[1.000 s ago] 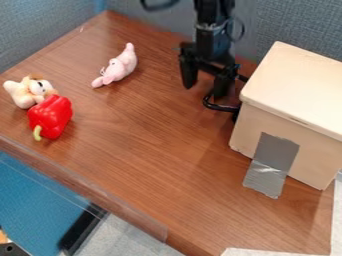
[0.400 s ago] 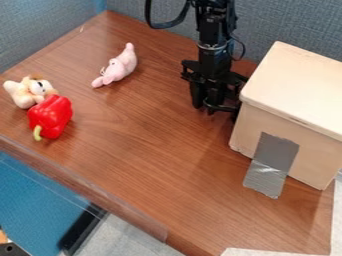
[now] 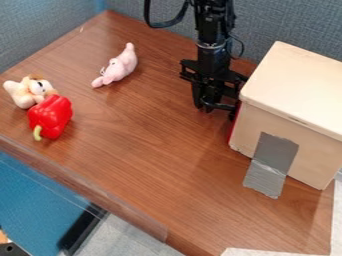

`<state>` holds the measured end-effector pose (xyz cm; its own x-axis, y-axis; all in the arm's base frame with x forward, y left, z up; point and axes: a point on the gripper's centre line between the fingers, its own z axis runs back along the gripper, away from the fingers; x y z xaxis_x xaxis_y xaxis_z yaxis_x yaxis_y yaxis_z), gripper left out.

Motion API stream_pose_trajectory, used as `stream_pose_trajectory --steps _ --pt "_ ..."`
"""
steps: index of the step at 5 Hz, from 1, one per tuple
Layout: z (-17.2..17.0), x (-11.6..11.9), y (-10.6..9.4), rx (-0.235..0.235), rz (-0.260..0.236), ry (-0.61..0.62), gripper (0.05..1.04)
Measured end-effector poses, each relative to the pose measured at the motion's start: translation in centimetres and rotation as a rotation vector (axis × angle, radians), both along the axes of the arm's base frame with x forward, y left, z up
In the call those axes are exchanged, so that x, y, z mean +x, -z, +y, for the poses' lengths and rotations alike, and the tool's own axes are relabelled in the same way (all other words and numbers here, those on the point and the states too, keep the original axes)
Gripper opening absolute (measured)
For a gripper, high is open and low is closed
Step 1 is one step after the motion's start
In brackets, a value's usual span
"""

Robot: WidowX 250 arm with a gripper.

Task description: Open the drawer

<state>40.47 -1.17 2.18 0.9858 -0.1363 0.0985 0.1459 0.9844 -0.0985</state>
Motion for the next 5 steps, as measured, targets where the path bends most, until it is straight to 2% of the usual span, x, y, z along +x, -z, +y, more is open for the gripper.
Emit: stream_pose_trajectory --steps 2,3,4,5 --pt "7.2 -0.2 -0.2 0.063 -0.003 -0.120 0.150" --pt "8.1 -0.3 -0.2 0.080 -0.004 -0.129 0.139" --pt "8.4 -0.4 -0.2 0.083 -0.002 -0.132 0.183" --pt "8.6 -0.7 0.3 0.076 -0.001 -0.140 0.422"
